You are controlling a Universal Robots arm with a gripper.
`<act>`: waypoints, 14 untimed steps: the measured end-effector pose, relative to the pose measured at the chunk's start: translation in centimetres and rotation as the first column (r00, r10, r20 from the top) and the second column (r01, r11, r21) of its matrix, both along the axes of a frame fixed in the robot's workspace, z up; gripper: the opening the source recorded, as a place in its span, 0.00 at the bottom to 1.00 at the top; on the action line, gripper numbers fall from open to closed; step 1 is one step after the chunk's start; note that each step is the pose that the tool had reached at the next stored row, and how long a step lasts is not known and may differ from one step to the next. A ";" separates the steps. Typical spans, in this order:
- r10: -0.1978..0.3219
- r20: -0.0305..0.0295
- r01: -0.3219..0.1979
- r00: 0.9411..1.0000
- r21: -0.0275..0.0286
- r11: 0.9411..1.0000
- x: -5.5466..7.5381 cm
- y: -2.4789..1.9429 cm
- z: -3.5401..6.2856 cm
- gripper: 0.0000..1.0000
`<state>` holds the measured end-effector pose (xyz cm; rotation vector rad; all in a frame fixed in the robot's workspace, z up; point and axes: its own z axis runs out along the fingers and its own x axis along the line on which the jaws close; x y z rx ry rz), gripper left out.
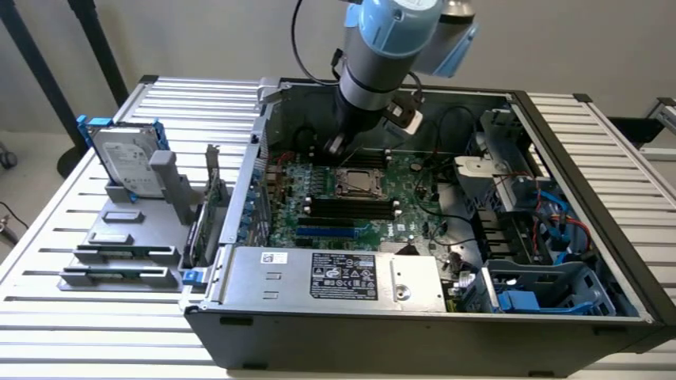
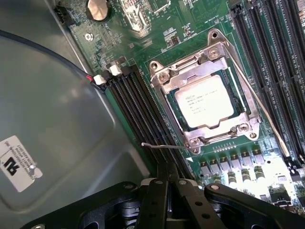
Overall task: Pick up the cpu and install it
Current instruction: 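Install the first cpu locking lever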
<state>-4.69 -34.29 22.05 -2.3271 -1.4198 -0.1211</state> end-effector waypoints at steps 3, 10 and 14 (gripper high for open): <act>0.000 0.000 0.000 1.000 -0.002 1.000 -0.1 0.00 -0.55 0.11; 0.000 0.011 0.000 1.000 -0.031 1.000 -0.3 0.00 -1.06 0.11; 0.000 0.020 0.000 1.000 -0.037 0.999 -0.3 0.00 -1.33 0.11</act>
